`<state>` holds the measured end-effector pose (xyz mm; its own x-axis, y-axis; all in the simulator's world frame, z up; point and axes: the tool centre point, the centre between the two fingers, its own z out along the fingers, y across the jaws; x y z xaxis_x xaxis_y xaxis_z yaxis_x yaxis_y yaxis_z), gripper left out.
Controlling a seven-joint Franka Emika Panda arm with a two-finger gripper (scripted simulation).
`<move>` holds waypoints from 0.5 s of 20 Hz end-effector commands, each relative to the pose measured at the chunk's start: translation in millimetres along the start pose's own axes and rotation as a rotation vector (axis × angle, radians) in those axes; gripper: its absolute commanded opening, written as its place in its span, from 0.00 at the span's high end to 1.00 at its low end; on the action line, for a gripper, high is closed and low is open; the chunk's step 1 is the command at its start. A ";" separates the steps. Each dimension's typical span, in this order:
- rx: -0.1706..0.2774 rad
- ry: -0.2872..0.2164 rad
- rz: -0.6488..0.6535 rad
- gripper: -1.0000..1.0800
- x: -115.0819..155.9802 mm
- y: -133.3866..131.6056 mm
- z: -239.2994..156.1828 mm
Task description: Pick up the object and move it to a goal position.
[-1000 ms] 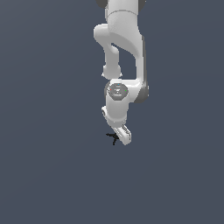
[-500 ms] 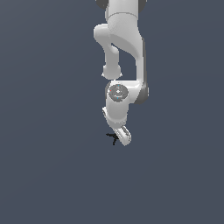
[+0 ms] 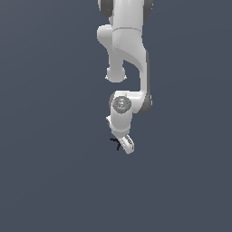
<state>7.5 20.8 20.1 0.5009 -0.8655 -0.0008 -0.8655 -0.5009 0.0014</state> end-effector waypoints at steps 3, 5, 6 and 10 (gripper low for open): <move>0.001 0.001 0.001 0.04 0.7 -1.2 6.5; 0.001 0.001 0.001 1.00 0.7 -1.2 6.5; 0.001 0.001 0.001 1.00 0.7 -1.2 6.5; 0.001 0.001 0.001 1.00 0.7 -1.2 6.5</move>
<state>8.9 21.0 13.9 0.5006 -0.8657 -0.0003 -0.8657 -0.5006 -0.0001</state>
